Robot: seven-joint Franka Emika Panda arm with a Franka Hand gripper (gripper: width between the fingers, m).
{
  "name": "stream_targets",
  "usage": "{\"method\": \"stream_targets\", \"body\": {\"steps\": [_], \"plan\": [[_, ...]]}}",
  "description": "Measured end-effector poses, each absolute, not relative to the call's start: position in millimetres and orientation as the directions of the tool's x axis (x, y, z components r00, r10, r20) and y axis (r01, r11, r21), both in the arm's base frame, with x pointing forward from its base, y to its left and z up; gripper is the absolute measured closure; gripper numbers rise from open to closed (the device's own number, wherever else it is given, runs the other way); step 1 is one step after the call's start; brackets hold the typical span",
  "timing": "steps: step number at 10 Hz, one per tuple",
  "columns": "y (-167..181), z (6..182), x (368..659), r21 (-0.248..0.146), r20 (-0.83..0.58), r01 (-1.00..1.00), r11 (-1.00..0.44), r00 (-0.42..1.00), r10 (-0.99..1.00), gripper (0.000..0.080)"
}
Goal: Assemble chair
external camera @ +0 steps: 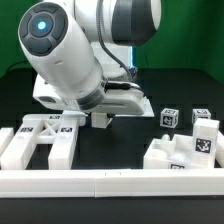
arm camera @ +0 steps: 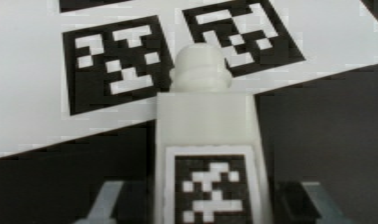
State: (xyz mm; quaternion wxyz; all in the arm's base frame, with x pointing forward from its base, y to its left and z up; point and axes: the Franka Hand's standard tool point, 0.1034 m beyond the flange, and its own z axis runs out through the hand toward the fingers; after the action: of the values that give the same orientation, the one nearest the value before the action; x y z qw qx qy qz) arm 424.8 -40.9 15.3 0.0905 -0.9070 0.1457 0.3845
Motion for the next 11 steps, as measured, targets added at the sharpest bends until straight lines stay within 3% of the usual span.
{"method": "stream_targets", "body": {"steps": [2,4,5,9,11], "plan": [[-19.8,41.2,447.2,-0.052,-0.713,-0.326,-0.944,0.674,-0.194,0.0515],[0.9,74.7,487.0,-0.043,-0.695,-0.336,-0.941,0.687,-0.214,0.0515],[7.1,83.4,499.0,-0.059,-0.669,-0.316,-0.947,0.717,-0.197,0.0515],[4.4,78.2,503.3,-0.063,-0.638,-0.312,-0.948,0.743,-0.201,0.0515],[-2.1,84.8,527.5,-0.124,-0.466,-0.232,-0.965,0.872,-0.15,0.0515]]}}
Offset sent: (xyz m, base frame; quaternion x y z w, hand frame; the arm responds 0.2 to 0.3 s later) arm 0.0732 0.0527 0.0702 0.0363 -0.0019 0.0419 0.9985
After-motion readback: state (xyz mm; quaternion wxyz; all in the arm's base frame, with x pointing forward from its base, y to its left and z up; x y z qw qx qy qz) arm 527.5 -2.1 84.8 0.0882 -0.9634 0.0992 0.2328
